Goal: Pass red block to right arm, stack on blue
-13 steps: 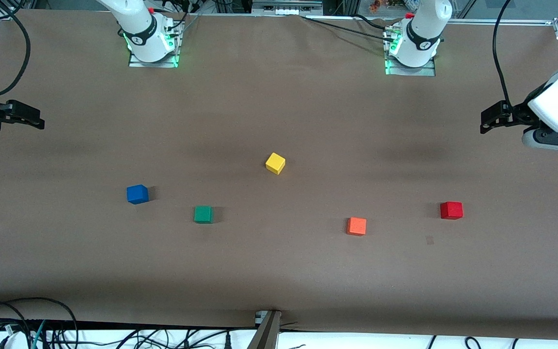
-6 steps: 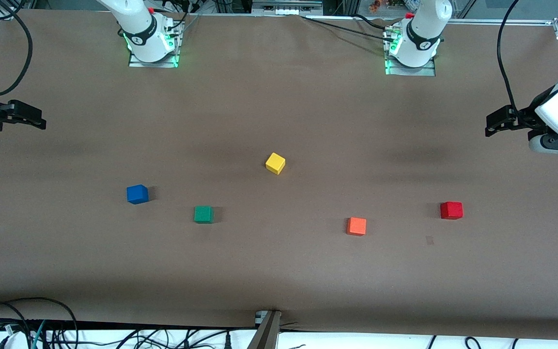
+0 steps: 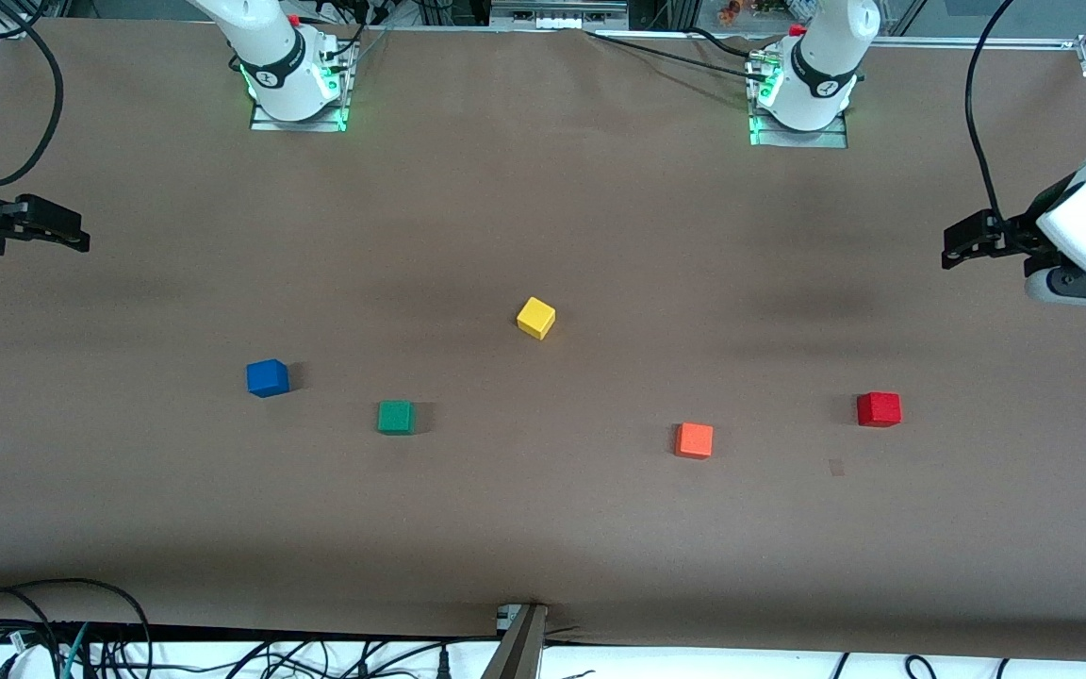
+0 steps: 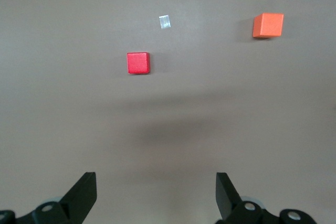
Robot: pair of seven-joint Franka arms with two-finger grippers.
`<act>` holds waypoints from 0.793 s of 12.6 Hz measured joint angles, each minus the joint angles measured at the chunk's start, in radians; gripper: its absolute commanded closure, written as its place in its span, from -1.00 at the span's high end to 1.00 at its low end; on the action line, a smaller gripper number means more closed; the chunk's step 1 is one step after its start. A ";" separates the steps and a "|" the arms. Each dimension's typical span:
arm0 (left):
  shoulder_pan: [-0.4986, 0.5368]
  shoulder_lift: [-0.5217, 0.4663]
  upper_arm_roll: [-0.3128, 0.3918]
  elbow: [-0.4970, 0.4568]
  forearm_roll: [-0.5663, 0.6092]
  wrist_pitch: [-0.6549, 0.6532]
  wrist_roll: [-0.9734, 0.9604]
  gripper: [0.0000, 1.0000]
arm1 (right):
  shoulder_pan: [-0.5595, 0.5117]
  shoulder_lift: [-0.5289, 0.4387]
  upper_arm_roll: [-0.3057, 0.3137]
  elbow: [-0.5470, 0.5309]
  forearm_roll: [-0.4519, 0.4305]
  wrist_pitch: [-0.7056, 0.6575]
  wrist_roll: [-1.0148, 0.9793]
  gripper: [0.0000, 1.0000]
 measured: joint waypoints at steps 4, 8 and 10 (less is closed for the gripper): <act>0.000 0.022 0.000 0.009 0.030 0.006 0.000 1.00 | 0.000 0.000 0.000 0.000 0.000 0.000 0.000 1.00; -0.002 0.032 -0.003 0.013 0.065 0.007 0.002 1.00 | 0.000 0.000 0.000 0.000 0.000 0.000 0.000 1.00; -0.001 0.053 -0.002 0.017 0.085 0.010 0.002 1.00 | 0.000 0.000 0.000 0.000 0.000 0.000 0.000 1.00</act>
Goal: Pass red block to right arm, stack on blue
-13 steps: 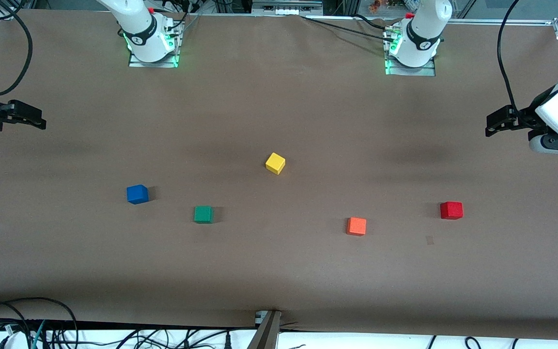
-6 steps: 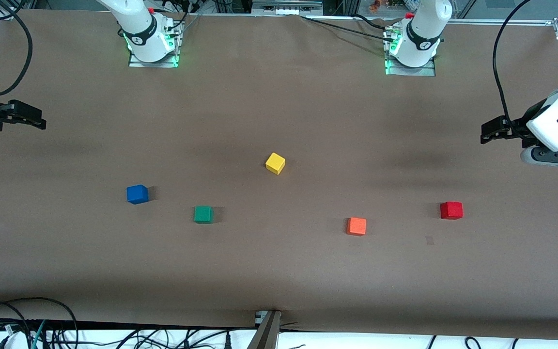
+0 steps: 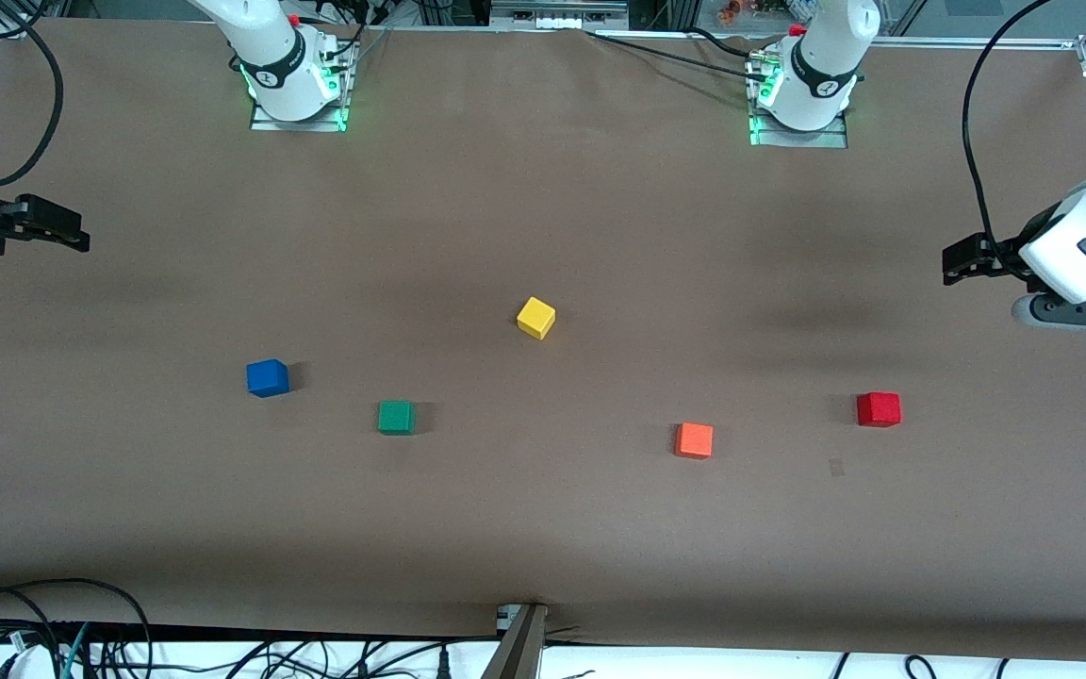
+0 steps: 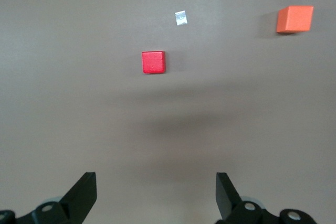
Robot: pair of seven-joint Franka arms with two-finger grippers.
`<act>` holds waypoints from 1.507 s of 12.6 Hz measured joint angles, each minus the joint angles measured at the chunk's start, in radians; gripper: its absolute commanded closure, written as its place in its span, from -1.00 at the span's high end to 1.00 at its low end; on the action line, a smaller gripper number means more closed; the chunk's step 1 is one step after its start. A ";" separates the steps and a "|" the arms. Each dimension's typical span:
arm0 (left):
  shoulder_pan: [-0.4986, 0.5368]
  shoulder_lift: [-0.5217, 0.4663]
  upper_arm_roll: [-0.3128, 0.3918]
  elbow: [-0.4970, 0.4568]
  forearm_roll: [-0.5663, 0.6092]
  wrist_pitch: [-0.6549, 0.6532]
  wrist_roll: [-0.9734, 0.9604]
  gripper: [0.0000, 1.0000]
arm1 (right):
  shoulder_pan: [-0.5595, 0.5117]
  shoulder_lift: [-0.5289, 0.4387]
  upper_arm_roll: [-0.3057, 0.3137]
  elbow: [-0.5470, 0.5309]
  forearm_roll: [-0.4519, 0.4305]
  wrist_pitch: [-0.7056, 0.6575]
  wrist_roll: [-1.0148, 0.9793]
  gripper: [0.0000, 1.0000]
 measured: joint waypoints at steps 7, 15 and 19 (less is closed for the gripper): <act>0.035 0.195 0.014 0.094 0.116 0.048 0.135 1.00 | 0.000 0.000 0.000 0.000 0.000 0.000 0.000 1.00; 0.210 0.317 0.024 0.160 0.101 0.160 0.808 1.00 | 0.000 0.000 0.000 0.000 0.000 0.000 0.000 1.00; 0.318 0.405 0.024 0.163 -0.018 0.290 1.159 1.00 | 0.000 0.000 0.000 0.000 0.000 0.000 0.000 1.00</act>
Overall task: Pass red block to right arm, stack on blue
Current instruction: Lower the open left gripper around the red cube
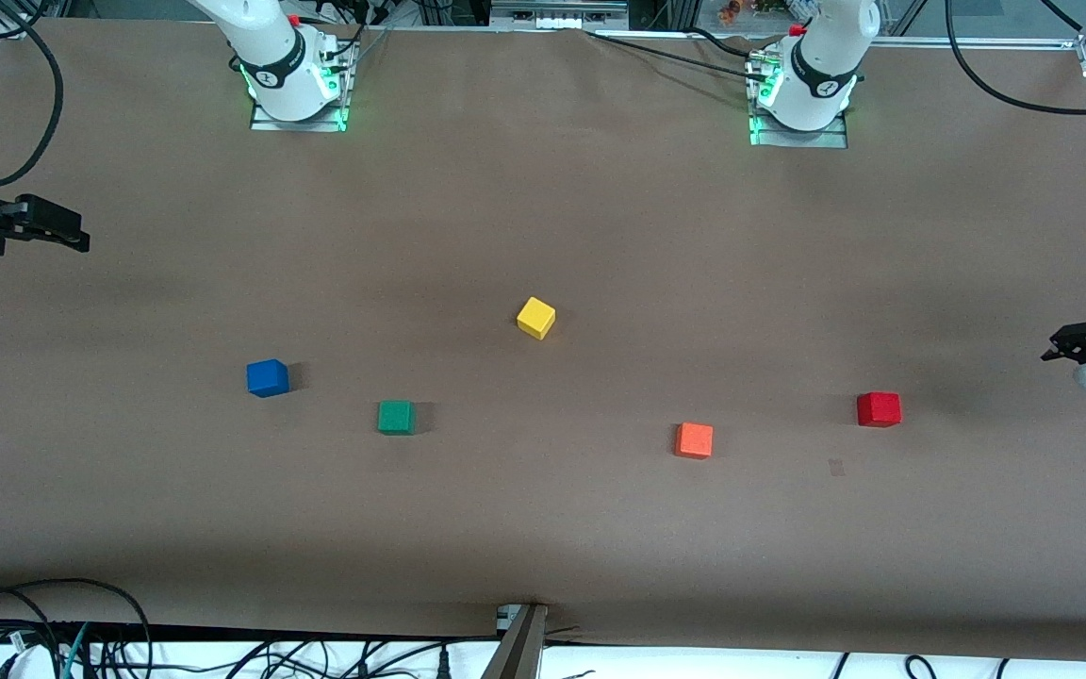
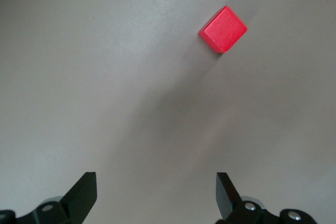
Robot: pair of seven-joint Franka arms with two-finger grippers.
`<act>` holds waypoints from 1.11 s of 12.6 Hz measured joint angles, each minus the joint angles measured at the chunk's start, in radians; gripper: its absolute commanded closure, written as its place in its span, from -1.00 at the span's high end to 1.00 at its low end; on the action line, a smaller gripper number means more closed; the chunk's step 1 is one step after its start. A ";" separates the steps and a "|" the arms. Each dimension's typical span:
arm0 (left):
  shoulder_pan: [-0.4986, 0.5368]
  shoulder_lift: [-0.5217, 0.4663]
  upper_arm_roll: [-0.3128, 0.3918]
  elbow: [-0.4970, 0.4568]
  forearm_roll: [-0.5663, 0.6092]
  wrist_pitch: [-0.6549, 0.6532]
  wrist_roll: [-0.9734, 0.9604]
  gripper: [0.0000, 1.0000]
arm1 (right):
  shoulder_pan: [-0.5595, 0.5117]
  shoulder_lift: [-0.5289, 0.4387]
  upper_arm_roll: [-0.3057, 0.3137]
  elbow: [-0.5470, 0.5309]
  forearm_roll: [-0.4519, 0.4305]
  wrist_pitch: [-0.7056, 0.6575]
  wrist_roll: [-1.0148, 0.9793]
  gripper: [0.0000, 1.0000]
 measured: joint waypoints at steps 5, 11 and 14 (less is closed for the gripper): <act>0.108 0.169 -0.001 0.091 -0.271 0.032 0.519 1.00 | 0.001 0.003 0.001 0.000 0.000 0.000 0.000 1.00; 0.183 0.278 -0.001 0.110 -0.591 -0.046 0.917 1.00 | 0.004 0.012 0.002 0.000 0.003 0.001 0.000 1.00; 0.218 0.360 -0.002 0.155 -0.727 -0.154 1.032 1.00 | 0.007 0.019 0.003 0.000 0.013 0.001 0.000 1.00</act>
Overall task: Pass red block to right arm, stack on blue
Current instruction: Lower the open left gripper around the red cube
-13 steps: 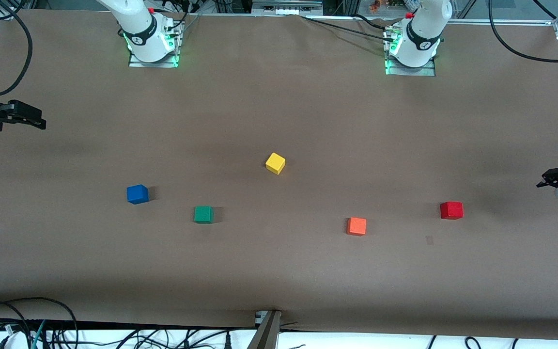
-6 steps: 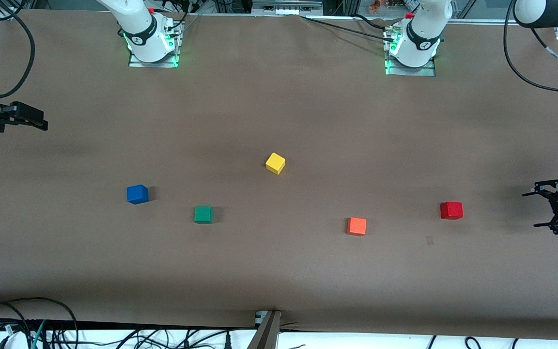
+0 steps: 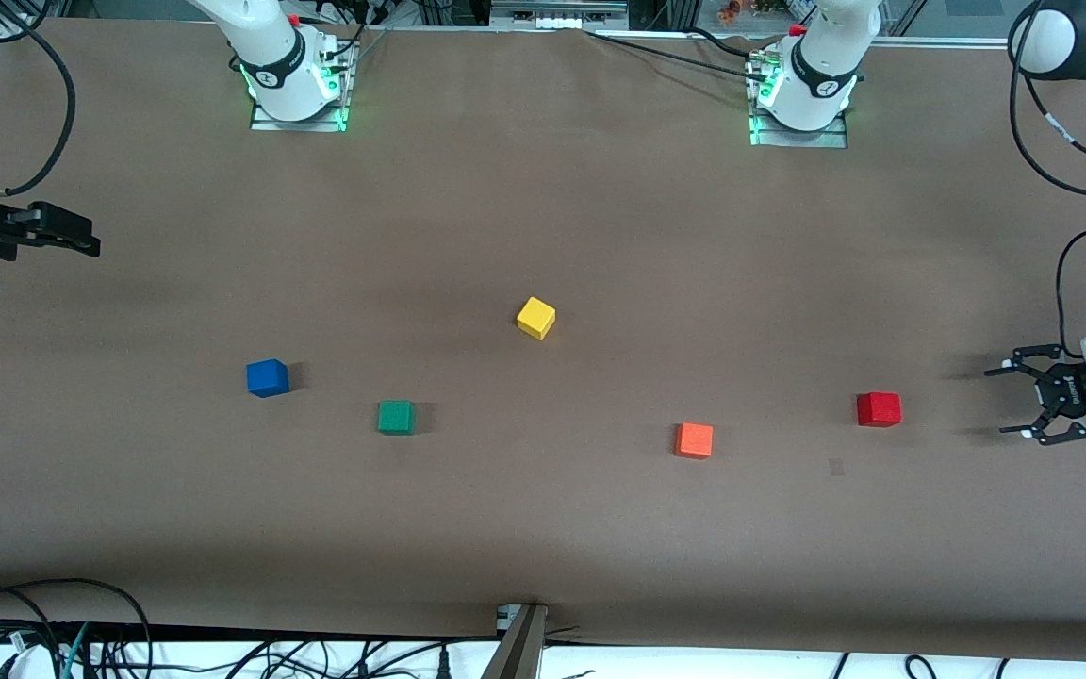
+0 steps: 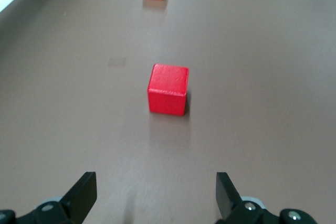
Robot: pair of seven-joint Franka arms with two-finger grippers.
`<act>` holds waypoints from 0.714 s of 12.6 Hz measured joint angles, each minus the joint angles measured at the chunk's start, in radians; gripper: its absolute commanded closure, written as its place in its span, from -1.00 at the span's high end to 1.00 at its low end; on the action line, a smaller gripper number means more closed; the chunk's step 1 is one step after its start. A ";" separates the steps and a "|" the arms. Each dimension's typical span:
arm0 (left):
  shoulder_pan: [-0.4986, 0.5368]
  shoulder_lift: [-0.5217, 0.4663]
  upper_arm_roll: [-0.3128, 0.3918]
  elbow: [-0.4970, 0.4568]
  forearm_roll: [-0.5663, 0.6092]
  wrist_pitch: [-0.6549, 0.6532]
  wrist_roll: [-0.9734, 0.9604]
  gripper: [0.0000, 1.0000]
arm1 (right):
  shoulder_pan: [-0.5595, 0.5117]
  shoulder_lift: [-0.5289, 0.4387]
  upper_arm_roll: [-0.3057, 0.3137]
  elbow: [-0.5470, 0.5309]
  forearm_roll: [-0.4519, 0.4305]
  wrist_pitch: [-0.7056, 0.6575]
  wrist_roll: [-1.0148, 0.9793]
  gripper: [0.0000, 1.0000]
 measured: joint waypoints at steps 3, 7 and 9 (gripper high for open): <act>0.004 0.105 -0.004 0.082 -0.143 -0.092 0.029 1.00 | 0.006 0.006 0.001 0.000 0.006 0.002 0.000 1.00; 0.006 0.187 -0.008 0.107 -0.248 -0.124 0.062 1.00 | 0.010 0.006 0.002 0.000 0.008 0.004 0.000 1.00; 0.003 0.206 -0.019 0.110 -0.250 -0.127 0.069 1.00 | 0.013 0.006 0.002 0.000 0.008 0.005 0.000 1.00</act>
